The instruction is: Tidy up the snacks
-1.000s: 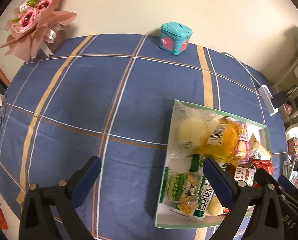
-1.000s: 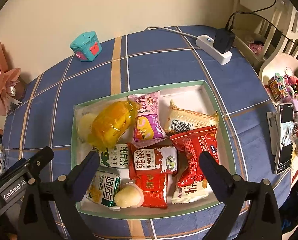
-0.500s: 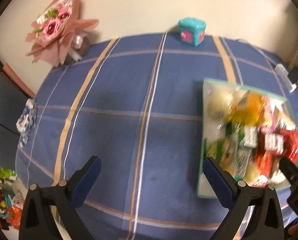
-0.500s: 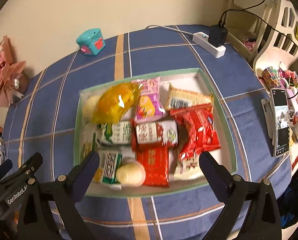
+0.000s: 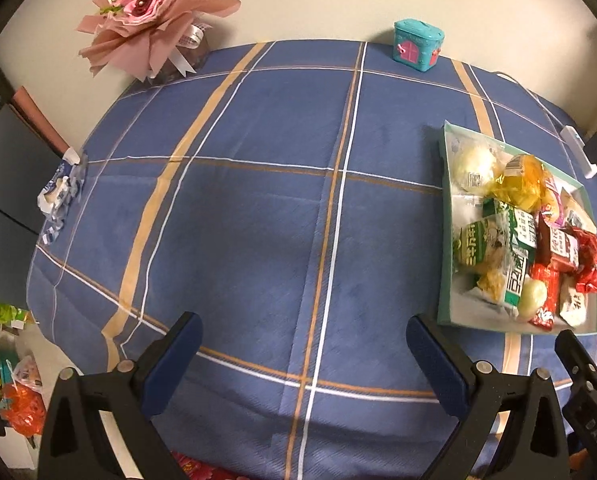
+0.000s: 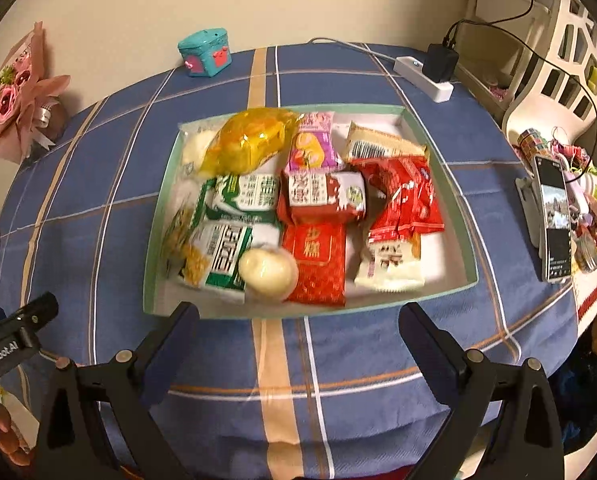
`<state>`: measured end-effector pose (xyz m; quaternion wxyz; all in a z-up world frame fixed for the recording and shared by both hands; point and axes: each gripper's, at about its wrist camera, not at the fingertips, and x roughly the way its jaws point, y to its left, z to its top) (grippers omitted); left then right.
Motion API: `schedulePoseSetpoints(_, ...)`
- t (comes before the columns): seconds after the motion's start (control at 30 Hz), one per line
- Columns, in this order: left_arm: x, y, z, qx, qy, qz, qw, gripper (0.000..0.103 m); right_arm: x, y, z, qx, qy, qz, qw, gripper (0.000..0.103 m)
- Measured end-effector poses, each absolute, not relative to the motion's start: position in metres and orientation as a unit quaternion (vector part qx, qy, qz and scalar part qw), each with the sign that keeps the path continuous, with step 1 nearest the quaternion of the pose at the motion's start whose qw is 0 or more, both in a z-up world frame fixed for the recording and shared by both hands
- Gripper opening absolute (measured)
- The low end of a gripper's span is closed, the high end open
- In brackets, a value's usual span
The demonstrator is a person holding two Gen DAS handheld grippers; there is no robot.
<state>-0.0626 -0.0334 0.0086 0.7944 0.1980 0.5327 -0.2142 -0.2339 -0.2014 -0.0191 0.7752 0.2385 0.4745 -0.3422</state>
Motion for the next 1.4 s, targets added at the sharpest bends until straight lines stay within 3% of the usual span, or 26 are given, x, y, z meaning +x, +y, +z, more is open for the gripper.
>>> schedulePoseSetpoints(1.4, -0.06, -0.017, 0.032, 0.161, 0.512, -0.221, 0.815, 0.103, -0.24, -0.198, -0.003, 0.226, 0.449, -0.351, 0.79, 0.1)
